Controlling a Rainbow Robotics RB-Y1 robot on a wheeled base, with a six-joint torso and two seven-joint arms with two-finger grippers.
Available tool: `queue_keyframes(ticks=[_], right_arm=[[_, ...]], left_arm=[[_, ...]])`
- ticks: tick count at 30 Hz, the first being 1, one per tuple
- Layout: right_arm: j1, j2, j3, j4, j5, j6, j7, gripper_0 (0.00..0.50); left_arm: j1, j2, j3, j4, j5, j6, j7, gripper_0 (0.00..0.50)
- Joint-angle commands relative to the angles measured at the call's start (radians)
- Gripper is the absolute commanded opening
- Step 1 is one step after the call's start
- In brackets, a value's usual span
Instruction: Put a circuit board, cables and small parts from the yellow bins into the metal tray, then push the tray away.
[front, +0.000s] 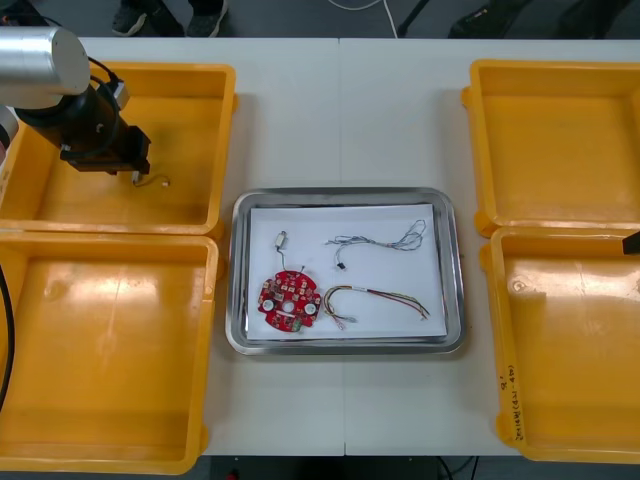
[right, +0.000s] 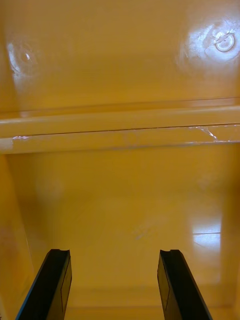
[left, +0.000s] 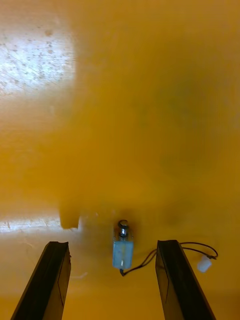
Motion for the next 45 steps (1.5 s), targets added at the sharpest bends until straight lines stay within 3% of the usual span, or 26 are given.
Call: queue_keyframes(ticks=[1, 15, 17, 18, 20, 23, 37, 45], right_arm=[[0.006, 0.001, -0.035, -0.027, -0.008, -0.005, 0.003, 0.500], [0.004, 0.001, -0.035, -0.026, -0.009, -0.005, 0.003, 0.500], [0.006, 0.001, -0.035, -0.026, -0.009, -0.004, 0.003, 0.500], [0.006, 0.001, -0.035, -0.026, -0.009, -0.004, 0.003, 0.500], [0.004, 0.001, -0.035, -0.026, -0.011, -0.005, 0.003, 0.500], [0.006, 0.001, -0.035, -0.026, -0.011, -0.005, 0.003, 0.500], [0.006, 0.001, -0.035, -0.026, -0.012, -0.005, 0.003, 0.500], [0.006, 0.001, -0.035, -0.026, -0.014, -0.005, 0.003, 0.500]], left_arm=[[-0.052, -0.001, -0.013, 0.022, 0.009, -0.031, -0.124, 0.500], [-0.052, -0.032, -0.015, 0.068, -0.008, -0.062, -0.144, 0.500], [-0.052, -0.035, -0.015, 0.068, -0.013, -0.062, -0.142, 0.361], [-0.052, -0.035, -0.013, 0.068, -0.014, -0.062, -0.142, 0.320], [-0.052, -0.035, -0.015, 0.069, -0.022, -0.062, -0.144, 0.076], [-0.053, -0.035, -0.038, 0.068, -0.025, -0.063, -0.144, 0.001], [-0.072, -0.031, -0.052, 0.068, -0.019, -0.063, -0.118, 0.000], [-0.191, 0.000, -0.052, 0.068, -0.016, 0.035, 0.000, 0.000]])
